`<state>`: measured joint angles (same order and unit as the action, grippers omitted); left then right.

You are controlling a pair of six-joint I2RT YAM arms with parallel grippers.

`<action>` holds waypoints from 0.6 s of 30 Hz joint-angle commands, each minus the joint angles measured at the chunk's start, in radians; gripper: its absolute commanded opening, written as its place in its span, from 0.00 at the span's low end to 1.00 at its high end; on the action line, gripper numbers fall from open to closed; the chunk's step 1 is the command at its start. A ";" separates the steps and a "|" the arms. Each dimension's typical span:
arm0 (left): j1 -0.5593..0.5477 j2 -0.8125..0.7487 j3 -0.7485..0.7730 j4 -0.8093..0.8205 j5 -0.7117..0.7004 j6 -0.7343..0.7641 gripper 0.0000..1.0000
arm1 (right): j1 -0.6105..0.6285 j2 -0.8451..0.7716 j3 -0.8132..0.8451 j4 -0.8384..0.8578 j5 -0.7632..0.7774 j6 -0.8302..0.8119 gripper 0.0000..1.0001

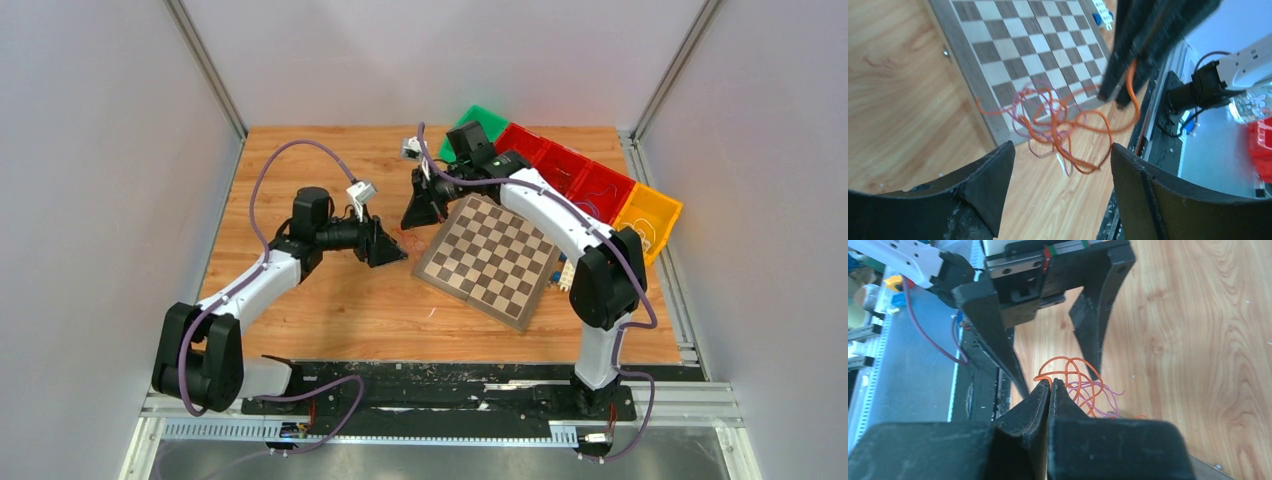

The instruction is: Untangle the cables

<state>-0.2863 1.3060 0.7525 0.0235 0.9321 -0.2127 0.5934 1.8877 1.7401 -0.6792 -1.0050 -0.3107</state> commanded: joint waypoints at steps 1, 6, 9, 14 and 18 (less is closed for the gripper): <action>-0.003 -0.023 0.017 0.164 -0.045 -0.085 0.76 | 0.027 -0.020 0.040 0.095 -0.095 0.119 0.00; -0.004 -0.002 0.007 0.147 -0.048 -0.103 0.35 | 0.018 -0.043 0.113 0.175 -0.088 0.198 0.00; 0.009 -0.018 -0.008 0.047 -0.044 0.015 0.23 | -0.029 -0.065 0.183 0.246 -0.059 0.273 0.00; 0.099 -0.033 -0.080 -0.069 -0.027 0.128 0.18 | -0.127 -0.109 0.231 0.441 -0.002 0.469 0.00; 0.174 0.008 -0.069 -0.170 -0.016 0.192 0.10 | -0.175 -0.133 0.251 0.538 0.045 0.537 0.00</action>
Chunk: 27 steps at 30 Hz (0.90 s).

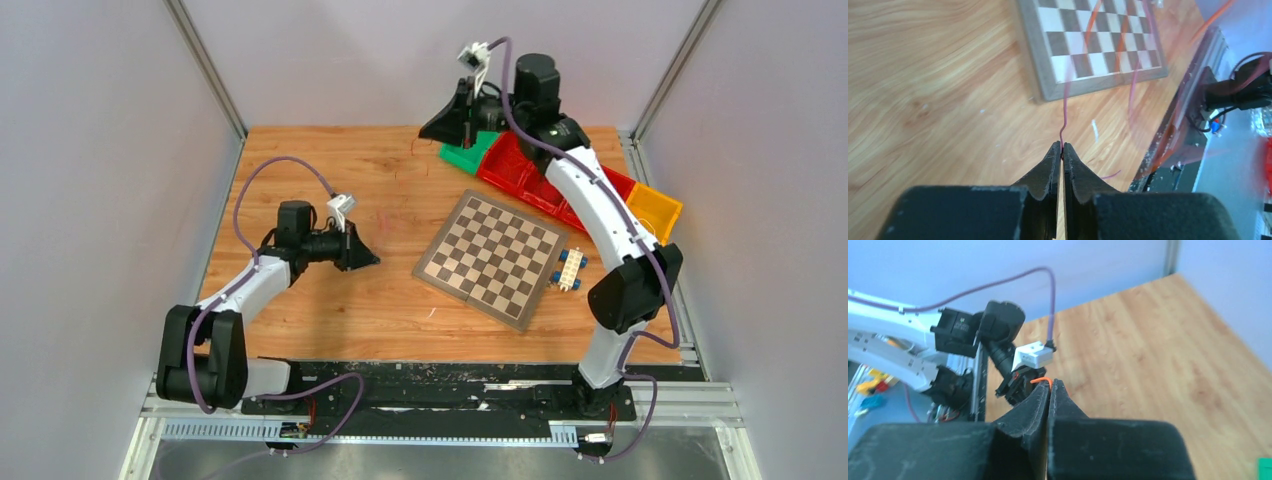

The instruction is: Untangle the cables

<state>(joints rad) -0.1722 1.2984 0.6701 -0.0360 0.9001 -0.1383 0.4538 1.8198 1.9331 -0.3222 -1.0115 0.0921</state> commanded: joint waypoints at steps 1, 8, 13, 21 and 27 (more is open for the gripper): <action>0.080 0.021 0.023 -0.143 0.012 0.127 0.06 | -0.049 -0.066 0.072 0.190 0.069 0.139 0.00; 0.160 0.085 0.066 -0.300 -0.042 0.252 0.00 | -0.148 -0.039 0.190 0.251 0.160 0.166 0.00; 0.212 0.077 0.064 -0.291 0.023 0.255 0.00 | -0.192 -0.002 0.225 0.264 0.168 0.181 0.00; 0.292 0.101 0.084 -0.347 -0.053 0.293 0.00 | -0.274 0.028 0.279 0.311 0.273 0.163 0.00; 0.482 0.243 0.170 -0.462 -0.089 0.333 0.00 | -0.353 0.063 0.294 0.379 0.314 0.186 0.00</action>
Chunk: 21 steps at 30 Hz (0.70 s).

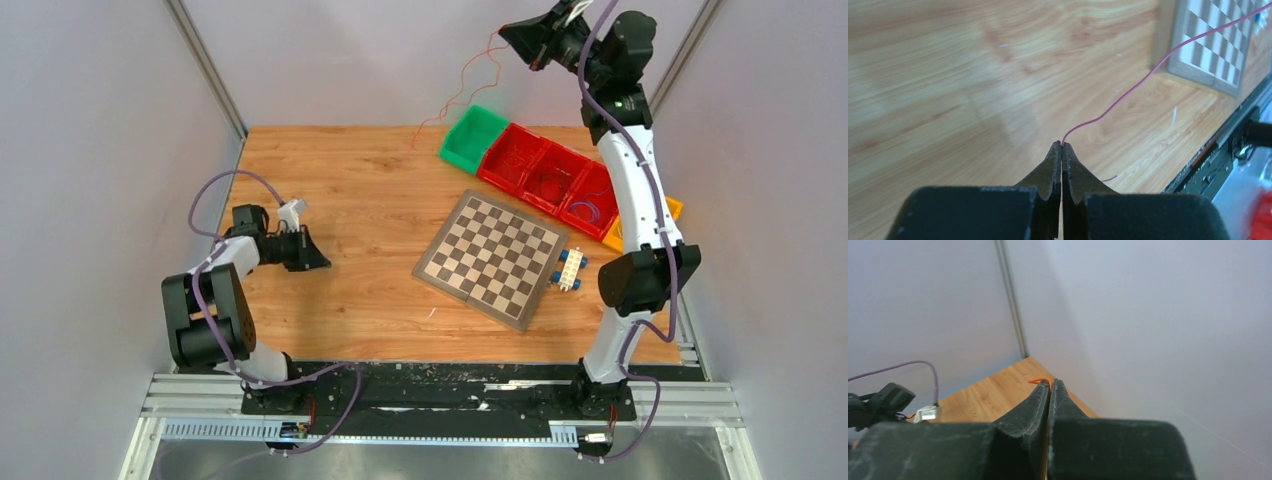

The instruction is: Untangle the cables

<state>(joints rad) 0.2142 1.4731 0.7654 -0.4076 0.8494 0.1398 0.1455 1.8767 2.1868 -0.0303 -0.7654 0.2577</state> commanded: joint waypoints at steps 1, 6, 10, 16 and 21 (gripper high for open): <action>0.108 0.090 0.083 -0.096 -0.051 0.059 0.00 | -0.052 0.008 0.039 0.091 0.074 0.015 0.00; 0.174 0.146 0.131 -0.158 -0.150 0.126 0.00 | -0.082 0.019 0.012 0.107 0.095 -0.004 0.00; 0.214 0.161 0.152 -0.177 -0.192 0.149 0.00 | -0.094 0.027 -0.012 0.112 0.122 -0.046 0.00; 0.254 0.175 0.176 -0.202 -0.207 0.195 0.00 | -0.117 0.049 -0.034 0.119 0.122 -0.058 0.00; 0.263 0.165 0.173 -0.183 -0.282 0.201 0.00 | -0.134 0.053 -0.073 0.127 0.169 -0.102 0.00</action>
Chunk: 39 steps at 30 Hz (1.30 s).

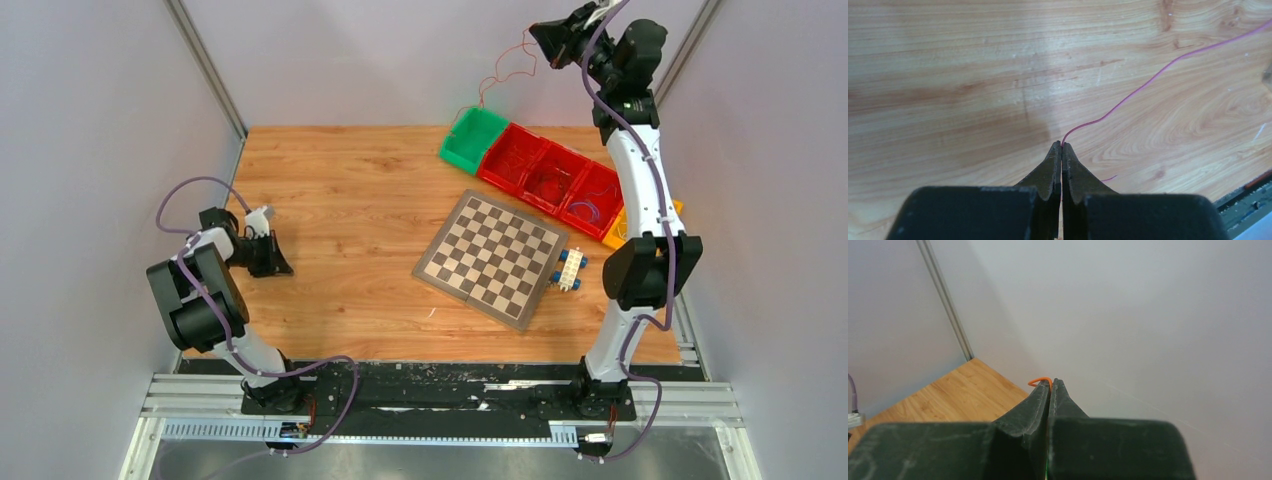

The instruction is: Untangle the cables

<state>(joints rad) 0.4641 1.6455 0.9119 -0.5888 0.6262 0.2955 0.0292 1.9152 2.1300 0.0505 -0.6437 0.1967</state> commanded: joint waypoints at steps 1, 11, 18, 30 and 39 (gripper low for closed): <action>0.026 -0.004 0.031 -0.006 -0.076 0.052 0.00 | -0.020 0.017 -0.009 0.047 0.054 -0.040 0.00; 0.145 0.035 0.076 -0.066 -0.126 0.148 0.00 | -0.134 0.052 0.063 0.078 0.129 -0.054 0.00; 0.147 0.032 0.058 -0.056 -0.126 0.170 0.00 | -0.144 0.051 0.036 0.088 0.116 -0.058 0.00; 0.036 -0.113 0.087 -0.187 0.150 0.161 0.00 | -0.118 0.081 -0.073 0.086 0.010 0.007 0.00; -0.109 -0.197 0.061 -0.144 0.160 0.097 0.00 | -0.070 0.160 -0.154 0.072 0.008 -0.167 0.00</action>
<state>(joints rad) 0.3759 1.4830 0.9688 -0.7490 0.7464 0.4301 -0.0608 2.0338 1.9923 0.1070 -0.6292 0.1394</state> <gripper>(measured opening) 0.006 0.004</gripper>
